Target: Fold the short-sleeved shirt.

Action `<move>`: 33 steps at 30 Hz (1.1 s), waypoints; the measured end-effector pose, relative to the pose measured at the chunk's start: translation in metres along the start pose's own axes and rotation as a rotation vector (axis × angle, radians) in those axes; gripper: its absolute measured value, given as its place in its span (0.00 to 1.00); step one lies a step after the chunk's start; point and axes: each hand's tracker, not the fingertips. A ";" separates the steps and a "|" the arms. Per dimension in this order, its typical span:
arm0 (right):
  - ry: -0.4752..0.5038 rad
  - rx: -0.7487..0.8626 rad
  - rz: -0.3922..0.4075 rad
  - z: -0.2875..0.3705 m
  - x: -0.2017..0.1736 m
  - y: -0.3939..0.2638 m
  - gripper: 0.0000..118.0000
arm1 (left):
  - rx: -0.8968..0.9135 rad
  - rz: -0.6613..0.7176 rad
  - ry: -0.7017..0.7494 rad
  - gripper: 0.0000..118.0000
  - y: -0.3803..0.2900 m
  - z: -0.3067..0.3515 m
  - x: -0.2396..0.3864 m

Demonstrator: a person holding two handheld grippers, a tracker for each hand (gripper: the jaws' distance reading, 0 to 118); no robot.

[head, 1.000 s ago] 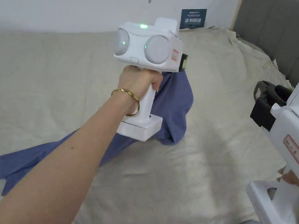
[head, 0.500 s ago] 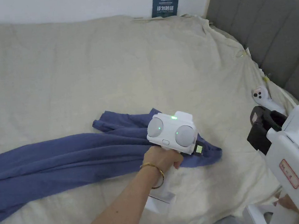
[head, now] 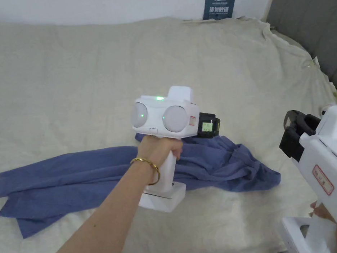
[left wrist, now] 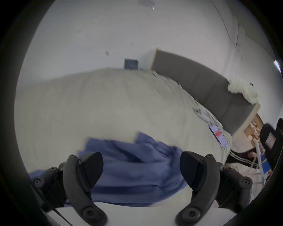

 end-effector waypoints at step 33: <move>0.204 0.051 0.061 0.012 -0.091 0.011 0.00 | 0.498 0.039 0.581 0.01 -0.109 0.216 -0.108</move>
